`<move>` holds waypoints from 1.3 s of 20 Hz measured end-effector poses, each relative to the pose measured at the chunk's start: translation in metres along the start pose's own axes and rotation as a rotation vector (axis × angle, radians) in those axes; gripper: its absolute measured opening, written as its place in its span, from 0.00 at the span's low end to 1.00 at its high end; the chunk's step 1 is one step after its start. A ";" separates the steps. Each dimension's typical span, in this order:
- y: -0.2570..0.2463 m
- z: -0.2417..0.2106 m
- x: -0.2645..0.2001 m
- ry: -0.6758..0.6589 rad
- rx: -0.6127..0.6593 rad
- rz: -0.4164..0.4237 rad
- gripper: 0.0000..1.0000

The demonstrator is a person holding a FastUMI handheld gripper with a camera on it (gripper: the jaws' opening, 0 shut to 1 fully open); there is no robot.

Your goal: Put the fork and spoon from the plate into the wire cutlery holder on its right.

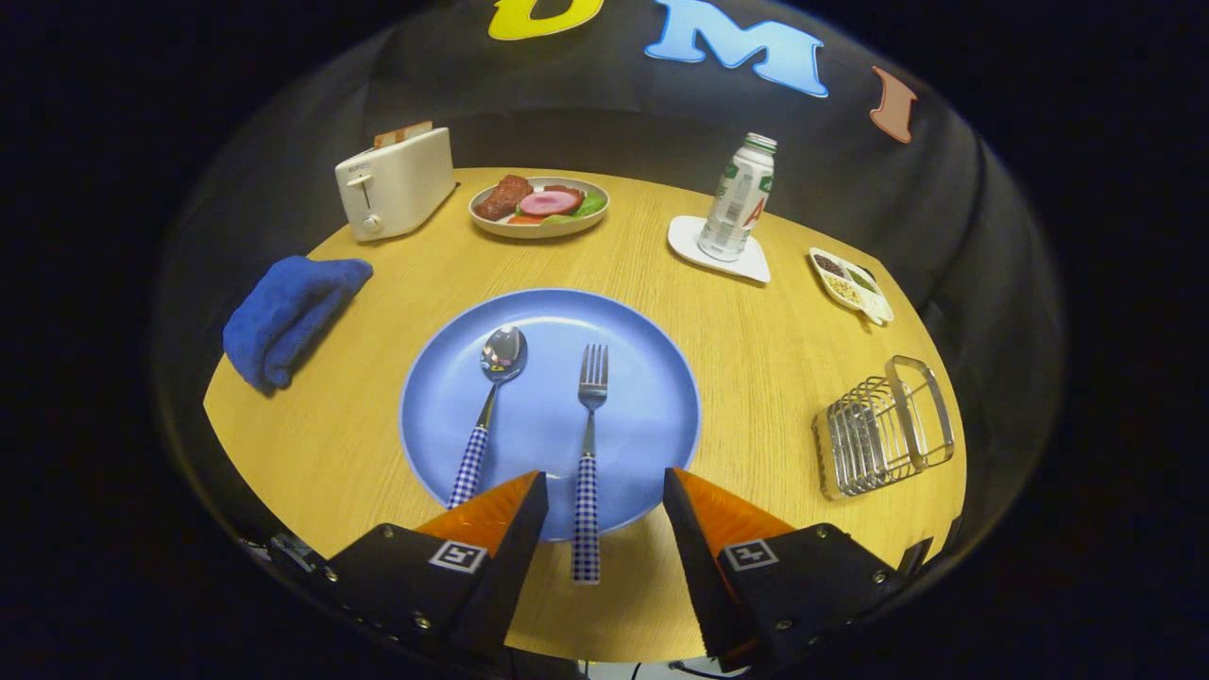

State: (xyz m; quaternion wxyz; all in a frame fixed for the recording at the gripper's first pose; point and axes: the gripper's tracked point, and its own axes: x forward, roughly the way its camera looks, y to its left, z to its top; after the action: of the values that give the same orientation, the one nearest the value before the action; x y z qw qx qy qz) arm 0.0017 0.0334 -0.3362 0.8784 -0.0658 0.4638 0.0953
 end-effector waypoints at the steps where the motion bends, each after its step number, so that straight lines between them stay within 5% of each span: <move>1: -0.001 -0.002 0.003 0.021 -0.019 -0.009 0.74; 3: -0.010 -0.005 0.015 0.045 -0.093 -0.061 0.71; 4: -0.010 -0.003 0.008 0.067 -0.118 -0.062 0.49; 15: 0.003 -0.008 0.015 0.227 -0.113 0.023 0.43; 16: 0.005 -0.011 0.016 0.247 -0.111 0.024 0.08; 18: 0.005 -0.010 0.015 0.289 -0.091 0.044 0.03; 26: -0.043 0.009 -0.029 0.405 -0.273 0.149 0.02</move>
State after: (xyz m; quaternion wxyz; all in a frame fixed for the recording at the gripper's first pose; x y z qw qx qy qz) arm 0.0026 -0.0098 -0.3063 0.7411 -0.1673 0.6166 0.2062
